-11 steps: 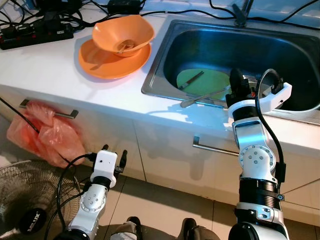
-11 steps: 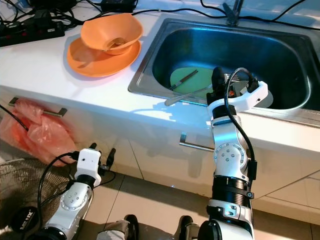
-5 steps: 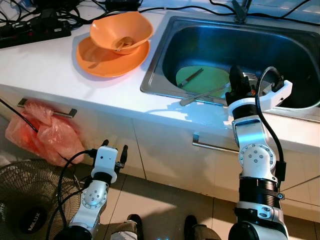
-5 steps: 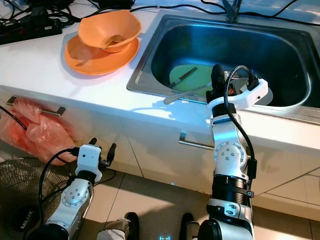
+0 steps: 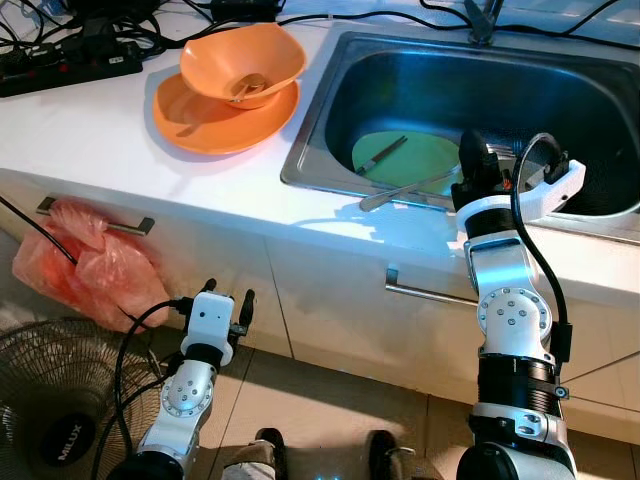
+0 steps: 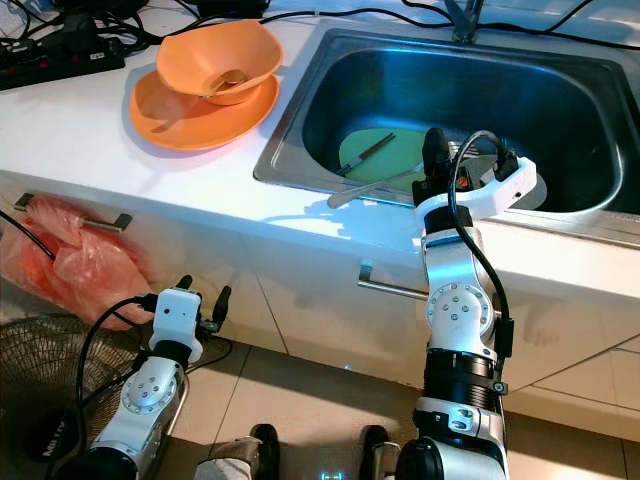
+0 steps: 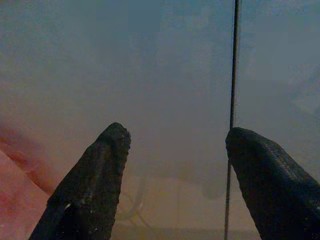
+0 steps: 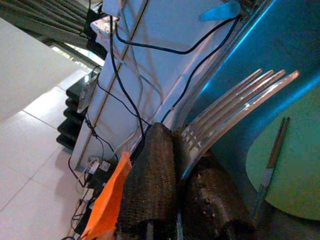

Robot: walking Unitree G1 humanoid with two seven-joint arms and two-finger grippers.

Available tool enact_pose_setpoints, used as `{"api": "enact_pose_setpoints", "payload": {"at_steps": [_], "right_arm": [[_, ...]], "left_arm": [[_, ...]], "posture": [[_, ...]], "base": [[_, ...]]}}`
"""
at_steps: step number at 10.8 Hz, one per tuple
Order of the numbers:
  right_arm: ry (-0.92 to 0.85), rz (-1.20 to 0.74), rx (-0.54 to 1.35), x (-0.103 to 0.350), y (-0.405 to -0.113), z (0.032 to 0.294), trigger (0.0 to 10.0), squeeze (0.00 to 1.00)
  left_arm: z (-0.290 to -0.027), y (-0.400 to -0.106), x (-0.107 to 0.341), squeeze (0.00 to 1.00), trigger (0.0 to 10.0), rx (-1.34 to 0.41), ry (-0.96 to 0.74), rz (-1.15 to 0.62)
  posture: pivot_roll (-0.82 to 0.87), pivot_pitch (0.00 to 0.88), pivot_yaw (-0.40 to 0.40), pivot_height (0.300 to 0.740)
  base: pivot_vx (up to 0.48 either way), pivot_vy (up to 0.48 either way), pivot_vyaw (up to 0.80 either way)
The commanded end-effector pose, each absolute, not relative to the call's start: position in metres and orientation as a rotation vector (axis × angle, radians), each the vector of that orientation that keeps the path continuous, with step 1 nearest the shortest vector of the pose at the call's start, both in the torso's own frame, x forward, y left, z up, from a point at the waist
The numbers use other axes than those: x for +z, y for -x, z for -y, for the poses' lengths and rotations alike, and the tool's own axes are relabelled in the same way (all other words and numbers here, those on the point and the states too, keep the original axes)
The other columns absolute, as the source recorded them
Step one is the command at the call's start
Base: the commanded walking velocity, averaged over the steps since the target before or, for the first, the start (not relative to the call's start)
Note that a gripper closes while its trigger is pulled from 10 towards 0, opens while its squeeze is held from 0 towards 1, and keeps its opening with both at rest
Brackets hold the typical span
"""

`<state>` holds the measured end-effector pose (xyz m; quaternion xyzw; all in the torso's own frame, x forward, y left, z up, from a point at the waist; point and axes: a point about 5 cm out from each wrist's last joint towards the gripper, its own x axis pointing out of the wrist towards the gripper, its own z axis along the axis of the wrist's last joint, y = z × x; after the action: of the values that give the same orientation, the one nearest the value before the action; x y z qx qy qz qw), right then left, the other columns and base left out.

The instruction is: Kitchen organization

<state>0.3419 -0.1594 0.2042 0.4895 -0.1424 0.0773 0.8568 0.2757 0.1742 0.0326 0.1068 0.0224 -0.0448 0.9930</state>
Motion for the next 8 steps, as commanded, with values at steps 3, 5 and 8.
{"api": "enact_pose_setpoints", "payload": {"at_steps": [3, 5, 8], "right_arm": [[-1.049, 0.229, 0.102, 0.1841, -0.3409, 0.1602, 10.0, 0.0], [-1.051, 0.233, 0.103, 0.184, -0.341, 0.1593, 10.0, 0.0], [-1.053, 0.24, 0.101, 0.1852, -0.3422, 0.1602, 10.0, 0.0]], "left_arm": [[-0.1775, -0.2736, 0.0302, 0.0, 10.0, -0.097, -0.226, -0.057], [-0.1758, -0.2744, 0.0305, 0.0, 10.0, -0.109, -0.227, -0.057], [-0.1743, -0.277, 0.0321, 0.0, 10.0, -0.117, -0.229, -0.054]], "posture": [[0.1, 0.196, 0.07, 0.74], [0.09, 0.188, 0.077, 0.74], [0.1, 0.186, 0.077, 0.74]], "base": [[0.0, 0.0, 0.0], [0.0, 0.0, 0.0], [0.0, 0.0, 0.0]]}}
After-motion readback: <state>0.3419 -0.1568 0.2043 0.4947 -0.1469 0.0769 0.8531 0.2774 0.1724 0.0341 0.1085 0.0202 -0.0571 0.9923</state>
